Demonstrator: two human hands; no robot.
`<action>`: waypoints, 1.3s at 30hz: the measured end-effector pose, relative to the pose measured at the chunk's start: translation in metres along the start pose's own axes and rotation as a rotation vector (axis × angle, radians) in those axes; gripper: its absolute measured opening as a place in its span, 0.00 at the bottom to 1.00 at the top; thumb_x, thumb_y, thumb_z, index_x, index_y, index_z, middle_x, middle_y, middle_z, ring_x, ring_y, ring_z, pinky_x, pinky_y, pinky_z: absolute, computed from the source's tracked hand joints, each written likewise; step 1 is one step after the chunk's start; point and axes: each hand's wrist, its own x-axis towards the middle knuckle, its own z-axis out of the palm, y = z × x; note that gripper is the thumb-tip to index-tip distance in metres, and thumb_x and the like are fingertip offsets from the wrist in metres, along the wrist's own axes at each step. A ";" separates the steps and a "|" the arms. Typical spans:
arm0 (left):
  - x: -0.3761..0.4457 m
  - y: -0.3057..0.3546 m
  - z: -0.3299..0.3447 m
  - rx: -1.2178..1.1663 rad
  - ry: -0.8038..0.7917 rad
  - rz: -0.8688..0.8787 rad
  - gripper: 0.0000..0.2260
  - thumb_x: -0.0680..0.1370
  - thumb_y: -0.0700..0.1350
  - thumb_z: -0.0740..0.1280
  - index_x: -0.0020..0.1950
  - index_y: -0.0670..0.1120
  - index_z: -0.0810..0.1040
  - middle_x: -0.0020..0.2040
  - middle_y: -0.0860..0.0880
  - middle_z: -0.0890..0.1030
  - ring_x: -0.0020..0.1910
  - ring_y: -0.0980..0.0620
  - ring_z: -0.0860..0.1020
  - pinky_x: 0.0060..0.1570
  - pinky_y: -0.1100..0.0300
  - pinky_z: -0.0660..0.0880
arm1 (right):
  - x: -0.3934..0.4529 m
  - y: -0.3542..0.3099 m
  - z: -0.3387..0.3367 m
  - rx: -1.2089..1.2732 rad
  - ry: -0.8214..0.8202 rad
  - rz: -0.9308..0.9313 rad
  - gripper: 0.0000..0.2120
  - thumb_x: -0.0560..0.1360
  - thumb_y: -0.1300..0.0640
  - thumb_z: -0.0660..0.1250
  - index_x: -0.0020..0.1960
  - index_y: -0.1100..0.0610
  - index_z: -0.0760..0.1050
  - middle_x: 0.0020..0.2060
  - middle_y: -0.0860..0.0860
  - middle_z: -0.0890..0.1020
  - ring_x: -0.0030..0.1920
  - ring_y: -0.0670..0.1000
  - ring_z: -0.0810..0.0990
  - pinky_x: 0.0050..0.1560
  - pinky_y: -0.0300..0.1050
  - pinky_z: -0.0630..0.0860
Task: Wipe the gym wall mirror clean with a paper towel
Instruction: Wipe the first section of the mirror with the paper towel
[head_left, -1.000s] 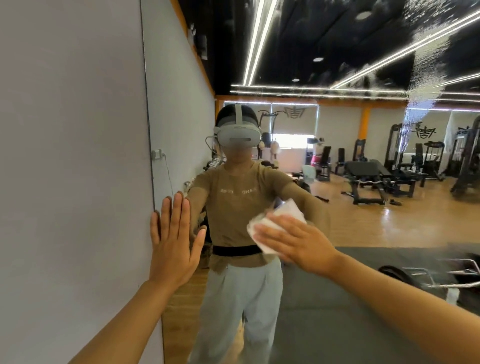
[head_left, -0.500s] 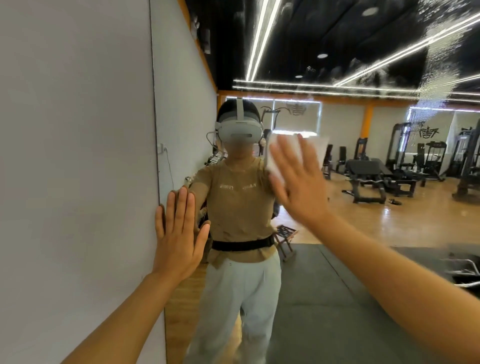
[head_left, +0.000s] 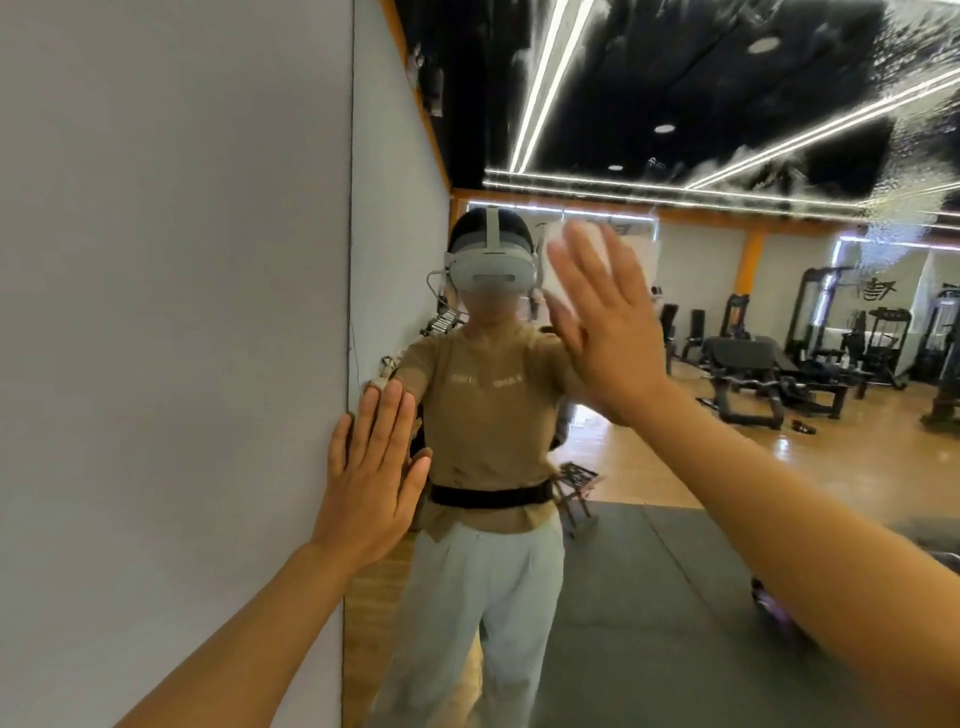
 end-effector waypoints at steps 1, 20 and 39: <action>0.000 -0.001 -0.002 -0.006 -0.007 0.006 0.29 0.84 0.55 0.49 0.83 0.47 0.45 0.83 0.46 0.48 0.81 0.46 0.46 0.78 0.51 0.39 | 0.026 0.005 -0.004 0.032 0.038 0.122 0.23 0.86 0.52 0.55 0.79 0.57 0.61 0.78 0.57 0.61 0.79 0.63 0.56 0.78 0.61 0.56; 0.001 -0.032 -0.032 0.129 -0.055 0.189 0.29 0.81 0.51 0.57 0.82 0.47 0.55 0.83 0.50 0.49 0.81 0.51 0.49 0.77 0.51 0.43 | -0.108 -0.067 0.021 0.029 -0.291 -0.683 0.27 0.83 0.48 0.59 0.79 0.54 0.59 0.78 0.52 0.60 0.78 0.58 0.57 0.80 0.54 0.50; 0.006 -0.089 -0.033 0.021 0.042 -0.003 0.28 0.84 0.51 0.51 0.83 0.51 0.47 0.83 0.51 0.45 0.81 0.51 0.46 0.77 0.48 0.41 | -0.110 -0.146 0.040 0.067 -0.262 -0.303 0.28 0.82 0.47 0.60 0.79 0.53 0.59 0.79 0.53 0.61 0.79 0.62 0.54 0.77 0.61 0.55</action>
